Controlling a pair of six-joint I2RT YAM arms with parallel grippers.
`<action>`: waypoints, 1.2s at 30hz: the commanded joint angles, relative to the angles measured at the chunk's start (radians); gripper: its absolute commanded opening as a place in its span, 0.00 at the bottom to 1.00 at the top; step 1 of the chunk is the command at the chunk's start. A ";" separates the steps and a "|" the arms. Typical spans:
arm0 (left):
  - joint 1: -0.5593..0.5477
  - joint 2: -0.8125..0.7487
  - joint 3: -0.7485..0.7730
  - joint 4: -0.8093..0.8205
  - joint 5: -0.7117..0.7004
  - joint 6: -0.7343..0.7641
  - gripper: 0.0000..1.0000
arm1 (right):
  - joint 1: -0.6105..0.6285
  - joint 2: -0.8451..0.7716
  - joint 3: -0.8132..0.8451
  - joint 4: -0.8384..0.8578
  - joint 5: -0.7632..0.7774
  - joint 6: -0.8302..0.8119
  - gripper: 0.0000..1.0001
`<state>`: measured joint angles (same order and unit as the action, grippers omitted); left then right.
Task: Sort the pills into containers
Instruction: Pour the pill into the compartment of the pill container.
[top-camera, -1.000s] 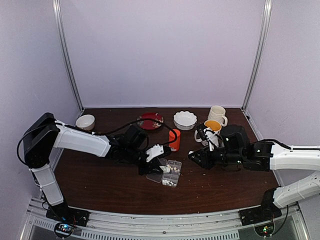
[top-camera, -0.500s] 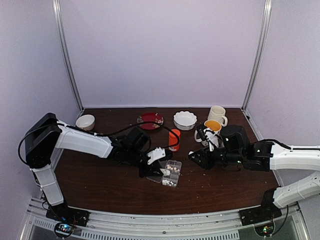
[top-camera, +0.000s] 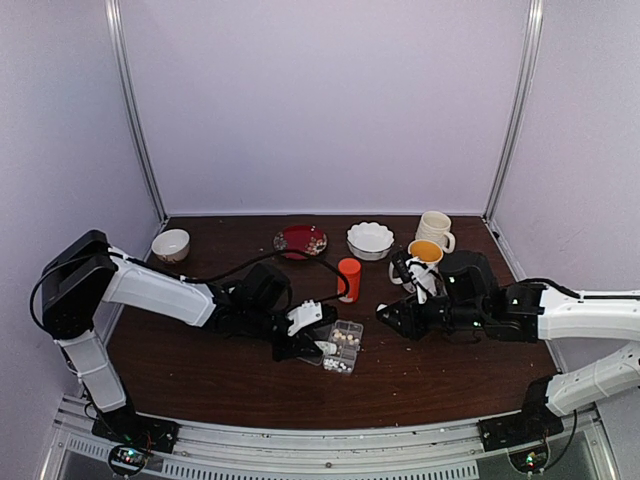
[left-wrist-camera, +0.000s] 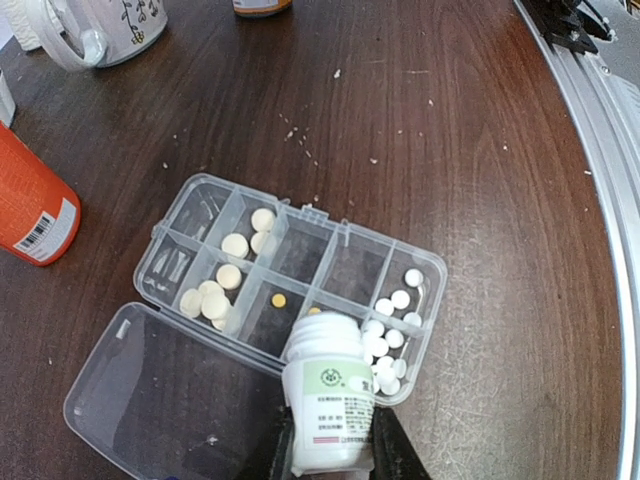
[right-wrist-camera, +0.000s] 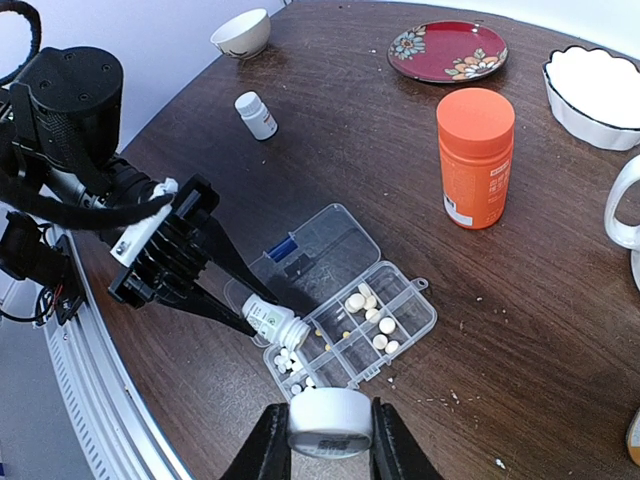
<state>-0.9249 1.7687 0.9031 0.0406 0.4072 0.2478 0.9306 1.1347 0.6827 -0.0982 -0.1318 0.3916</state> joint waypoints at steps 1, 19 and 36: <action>-0.004 -0.049 -0.012 0.091 0.026 -0.004 0.00 | 0.001 0.009 0.012 -0.004 -0.004 0.001 0.00; -0.021 -0.010 0.066 0.026 0.062 0.029 0.00 | 0.001 -0.014 0.002 -0.019 -0.001 0.004 0.00; -0.041 0.053 0.175 -0.145 0.008 0.044 0.00 | 0.001 -0.029 -0.006 -0.026 0.004 0.009 0.00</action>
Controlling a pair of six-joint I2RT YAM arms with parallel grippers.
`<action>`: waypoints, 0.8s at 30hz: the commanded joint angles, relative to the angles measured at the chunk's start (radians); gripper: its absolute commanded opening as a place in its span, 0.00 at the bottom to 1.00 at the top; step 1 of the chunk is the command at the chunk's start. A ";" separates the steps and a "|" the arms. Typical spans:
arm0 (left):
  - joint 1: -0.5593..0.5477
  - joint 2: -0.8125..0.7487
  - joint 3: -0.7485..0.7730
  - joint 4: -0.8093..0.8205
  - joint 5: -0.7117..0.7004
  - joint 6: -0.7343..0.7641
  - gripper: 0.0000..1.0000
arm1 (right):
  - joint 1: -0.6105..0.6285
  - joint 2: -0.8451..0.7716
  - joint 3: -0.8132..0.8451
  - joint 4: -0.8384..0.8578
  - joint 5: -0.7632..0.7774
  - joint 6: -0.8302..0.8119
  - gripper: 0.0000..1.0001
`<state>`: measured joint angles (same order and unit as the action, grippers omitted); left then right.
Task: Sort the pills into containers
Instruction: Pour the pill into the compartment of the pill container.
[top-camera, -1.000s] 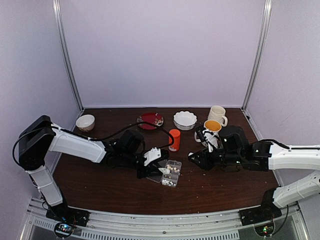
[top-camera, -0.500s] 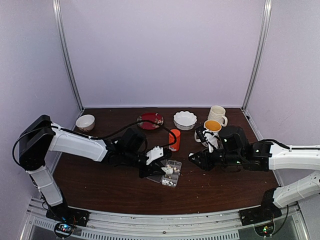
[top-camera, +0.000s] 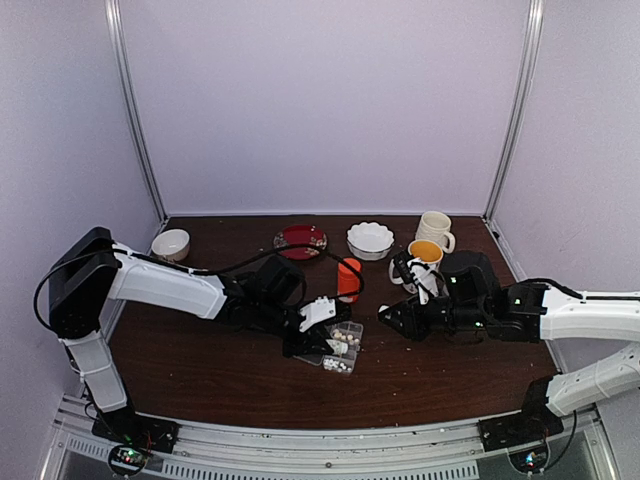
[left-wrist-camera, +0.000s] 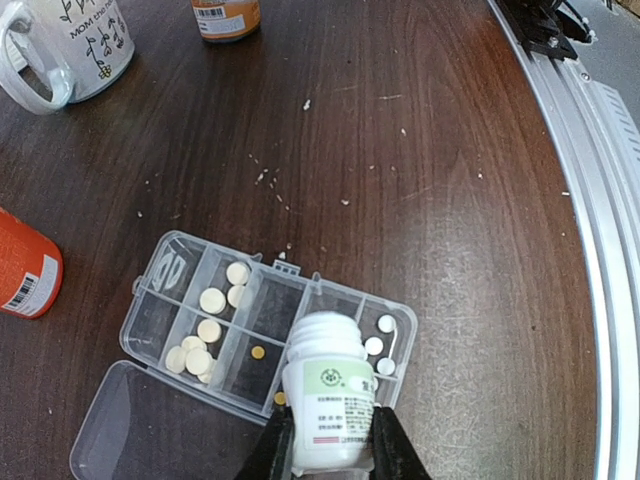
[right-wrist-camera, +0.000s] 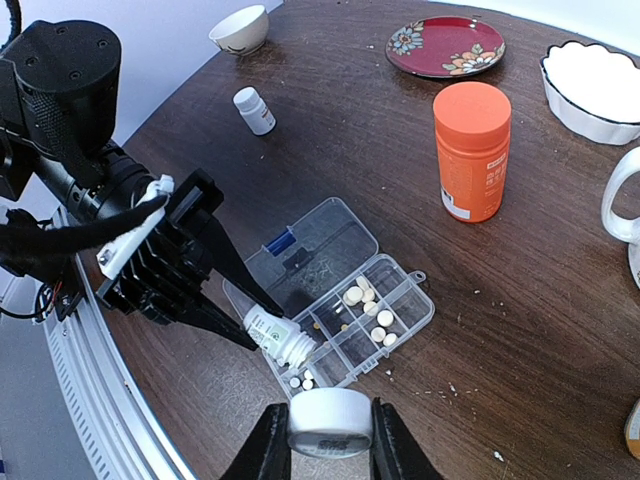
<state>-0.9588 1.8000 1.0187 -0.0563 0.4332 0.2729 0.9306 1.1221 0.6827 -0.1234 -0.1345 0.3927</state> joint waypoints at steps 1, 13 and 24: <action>-0.011 0.019 0.067 -0.056 -0.018 0.019 0.00 | 0.001 -0.018 -0.006 0.000 0.006 0.007 0.00; -0.018 0.050 0.065 -0.035 -0.027 0.023 0.00 | 0.001 -0.020 -0.010 -0.004 0.009 0.008 0.00; -0.024 0.059 0.076 -0.043 -0.038 0.013 0.00 | 0.001 -0.019 -0.009 -0.007 0.006 0.009 0.00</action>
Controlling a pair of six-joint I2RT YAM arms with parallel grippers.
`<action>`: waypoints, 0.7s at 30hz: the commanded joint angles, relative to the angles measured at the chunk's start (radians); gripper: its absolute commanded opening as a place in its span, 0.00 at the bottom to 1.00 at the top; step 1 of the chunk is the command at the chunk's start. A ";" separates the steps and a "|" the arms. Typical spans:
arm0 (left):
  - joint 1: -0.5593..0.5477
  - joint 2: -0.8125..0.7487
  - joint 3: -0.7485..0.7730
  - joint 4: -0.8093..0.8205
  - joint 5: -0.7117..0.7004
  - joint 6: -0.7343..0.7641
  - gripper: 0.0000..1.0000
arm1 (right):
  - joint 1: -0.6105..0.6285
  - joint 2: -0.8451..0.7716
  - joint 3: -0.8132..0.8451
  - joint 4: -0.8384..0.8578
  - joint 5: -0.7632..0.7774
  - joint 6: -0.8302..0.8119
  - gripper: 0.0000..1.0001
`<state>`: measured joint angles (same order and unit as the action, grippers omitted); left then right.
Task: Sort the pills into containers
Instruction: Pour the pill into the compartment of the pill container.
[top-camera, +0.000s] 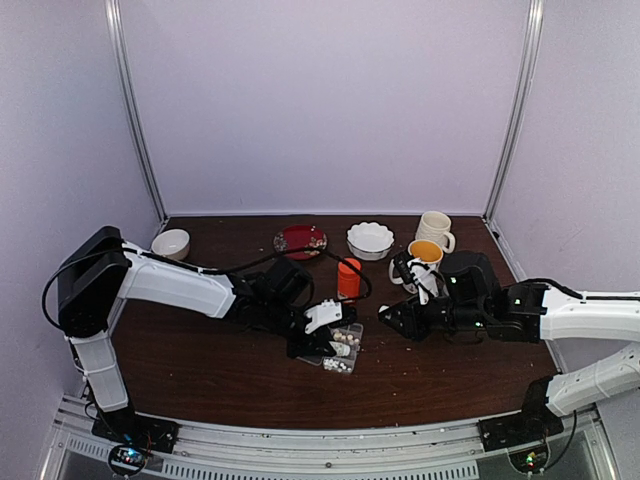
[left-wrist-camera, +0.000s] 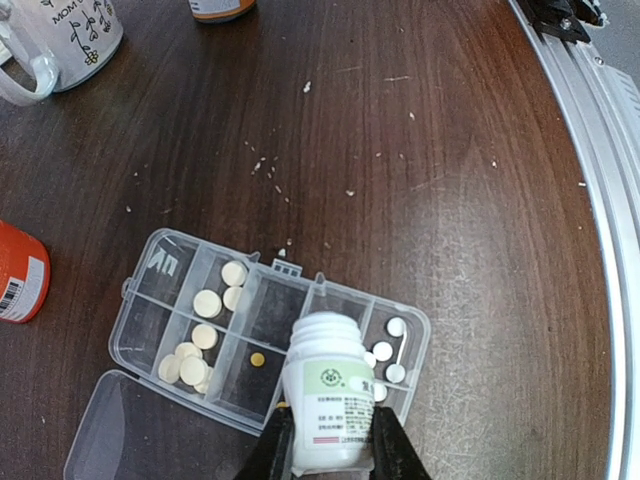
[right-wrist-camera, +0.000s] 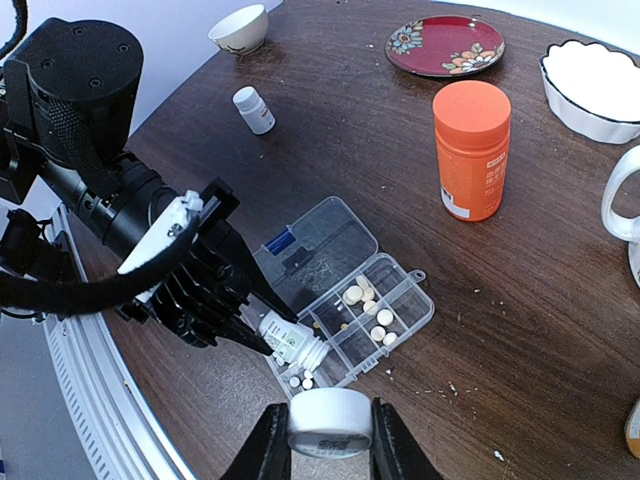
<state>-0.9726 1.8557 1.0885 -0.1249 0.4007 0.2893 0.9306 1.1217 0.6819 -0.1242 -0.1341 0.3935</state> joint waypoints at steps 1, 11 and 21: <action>-0.013 0.004 0.002 0.029 -0.006 -0.002 0.00 | 0.001 -0.019 -0.009 -0.004 0.004 0.008 0.00; -0.021 0.019 0.043 -0.014 -0.018 0.024 0.00 | 0.001 -0.008 -0.002 -0.006 -0.003 0.007 0.00; -0.024 -0.014 0.059 -0.038 -0.034 0.012 0.00 | 0.001 -0.016 0.003 -0.010 -0.004 0.003 0.00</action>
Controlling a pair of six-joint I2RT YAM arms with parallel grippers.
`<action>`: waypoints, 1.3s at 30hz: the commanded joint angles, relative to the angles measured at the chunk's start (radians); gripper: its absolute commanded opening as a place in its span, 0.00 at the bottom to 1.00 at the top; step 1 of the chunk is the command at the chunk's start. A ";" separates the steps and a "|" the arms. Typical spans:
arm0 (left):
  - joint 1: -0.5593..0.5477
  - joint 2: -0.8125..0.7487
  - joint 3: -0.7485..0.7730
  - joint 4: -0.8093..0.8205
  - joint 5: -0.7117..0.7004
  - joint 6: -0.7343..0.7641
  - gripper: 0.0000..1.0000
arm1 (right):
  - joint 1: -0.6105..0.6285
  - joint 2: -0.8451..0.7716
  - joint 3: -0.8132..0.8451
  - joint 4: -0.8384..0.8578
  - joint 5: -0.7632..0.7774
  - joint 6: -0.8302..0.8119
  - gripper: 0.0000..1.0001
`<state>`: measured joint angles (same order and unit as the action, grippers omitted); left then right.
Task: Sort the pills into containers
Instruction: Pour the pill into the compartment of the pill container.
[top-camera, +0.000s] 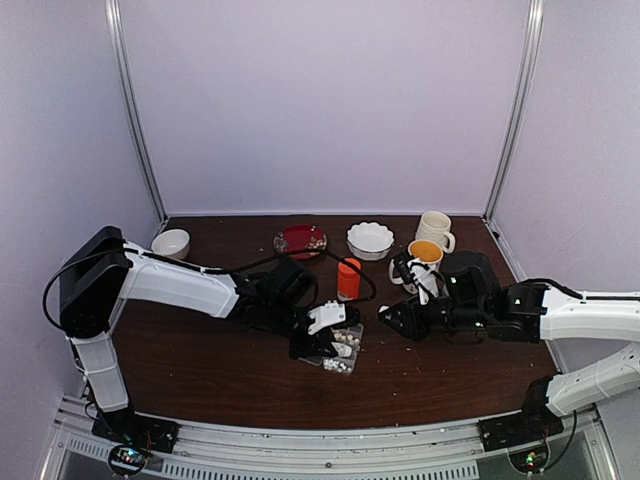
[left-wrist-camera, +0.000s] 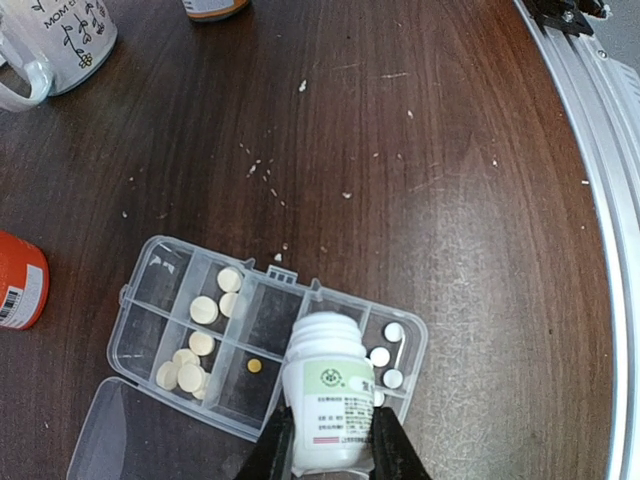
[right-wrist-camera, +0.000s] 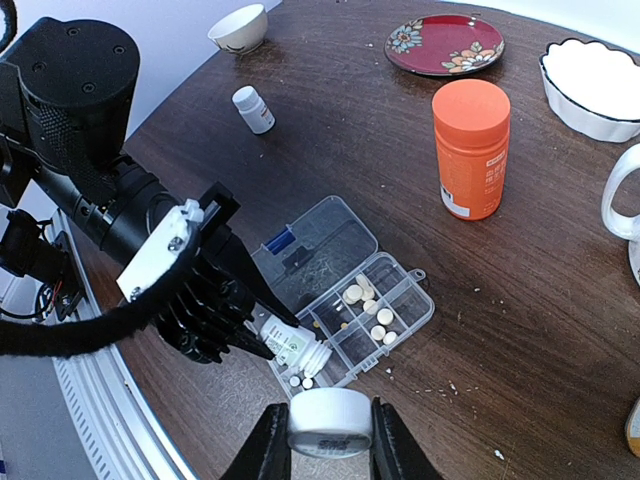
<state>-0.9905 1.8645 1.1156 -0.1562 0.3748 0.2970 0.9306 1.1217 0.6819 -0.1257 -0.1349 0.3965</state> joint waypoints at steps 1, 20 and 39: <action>-0.006 -0.021 0.031 0.000 -0.009 0.001 0.00 | 0.001 -0.016 0.005 -0.012 -0.002 -0.001 0.00; -0.008 -0.026 0.030 -0.023 0.002 -0.019 0.00 | 0.001 -0.008 0.023 -0.026 0.003 -0.013 0.00; -0.011 -0.015 0.021 -0.010 0.019 -0.046 0.00 | 0.001 -0.014 0.021 -0.037 0.014 -0.012 0.00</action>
<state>-0.9958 1.8206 1.0882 -0.1322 0.3763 0.2615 0.9306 1.1217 0.6819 -0.1585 -0.1341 0.3912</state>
